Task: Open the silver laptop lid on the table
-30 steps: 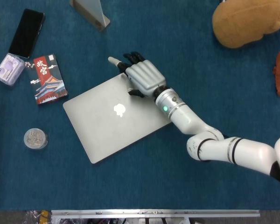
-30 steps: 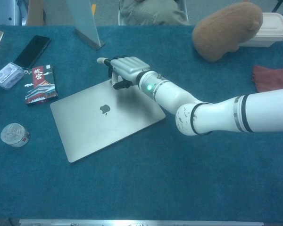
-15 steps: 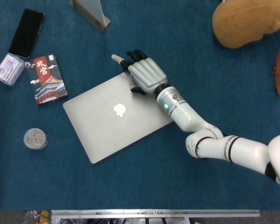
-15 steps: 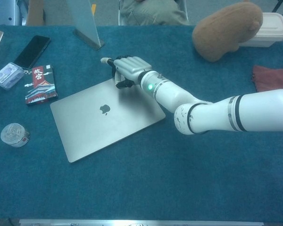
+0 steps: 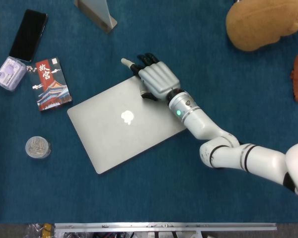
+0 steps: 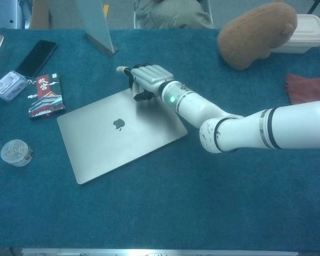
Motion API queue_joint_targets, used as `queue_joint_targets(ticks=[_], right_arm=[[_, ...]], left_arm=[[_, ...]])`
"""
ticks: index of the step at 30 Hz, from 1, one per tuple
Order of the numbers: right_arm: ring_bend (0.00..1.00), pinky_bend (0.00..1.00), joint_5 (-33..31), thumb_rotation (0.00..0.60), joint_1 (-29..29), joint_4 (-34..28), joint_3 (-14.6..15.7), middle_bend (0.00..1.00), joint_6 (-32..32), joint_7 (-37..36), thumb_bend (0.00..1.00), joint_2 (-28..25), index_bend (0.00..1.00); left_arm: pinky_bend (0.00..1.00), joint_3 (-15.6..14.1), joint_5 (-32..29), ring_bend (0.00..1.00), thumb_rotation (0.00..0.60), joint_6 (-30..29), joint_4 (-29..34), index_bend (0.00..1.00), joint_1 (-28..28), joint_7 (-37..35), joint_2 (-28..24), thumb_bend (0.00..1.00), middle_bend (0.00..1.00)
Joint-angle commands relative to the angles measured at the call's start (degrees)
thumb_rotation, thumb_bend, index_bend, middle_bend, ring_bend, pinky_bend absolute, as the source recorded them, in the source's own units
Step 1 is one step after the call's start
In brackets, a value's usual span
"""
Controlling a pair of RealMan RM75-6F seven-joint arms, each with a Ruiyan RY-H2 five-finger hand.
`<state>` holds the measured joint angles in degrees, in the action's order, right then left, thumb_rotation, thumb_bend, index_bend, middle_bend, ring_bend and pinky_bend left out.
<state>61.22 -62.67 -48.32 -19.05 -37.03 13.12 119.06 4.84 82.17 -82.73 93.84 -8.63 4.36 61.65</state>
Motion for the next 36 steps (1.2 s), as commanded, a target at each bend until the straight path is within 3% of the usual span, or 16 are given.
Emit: queue_joint_targets(ticks=[1,15,26,36], right_arm=[[0.00,0.03,0.00,0.431,0.75,-1.61,0.62,0.34,-0.57,0.78,0.87,-1.10,0.00],[0.00,0.03,-2.92,0.417,4.40,-9.77,2.55,0.34,-2.69,4.40,0.87,-6.70,0.00],[0.00,0.03,-2.85,0.410,2.47,-5.12,1.25,0.34,-1.48,1.90,0.87,-4.72,0.00],[0.00,0.03,-1.56,0.410,2.62,-3.92,2.54,0.34,-1.03,1.15,0.87,-4.35,0.00]], left_arm=[[0.00,-0.07,0.21,0.00,0.052,-0.03,0.07,0.08,-0.03,0.12,0.04,0.31,0.00],[0.00,-0.31,1.00,0.00,0.049,-0.04,0.76,0.08,-0.30,1.08,0.34,0.31,0.00],[0.00,-0.09,0.44,0.00,0.049,0.38,0.97,0.08,-0.52,1.24,0.07,0.31,0.00],[0.00,-0.36,0.82,0.00,0.050,0.48,0.48,0.08,-0.56,0.89,0.32,0.31,0.00]])
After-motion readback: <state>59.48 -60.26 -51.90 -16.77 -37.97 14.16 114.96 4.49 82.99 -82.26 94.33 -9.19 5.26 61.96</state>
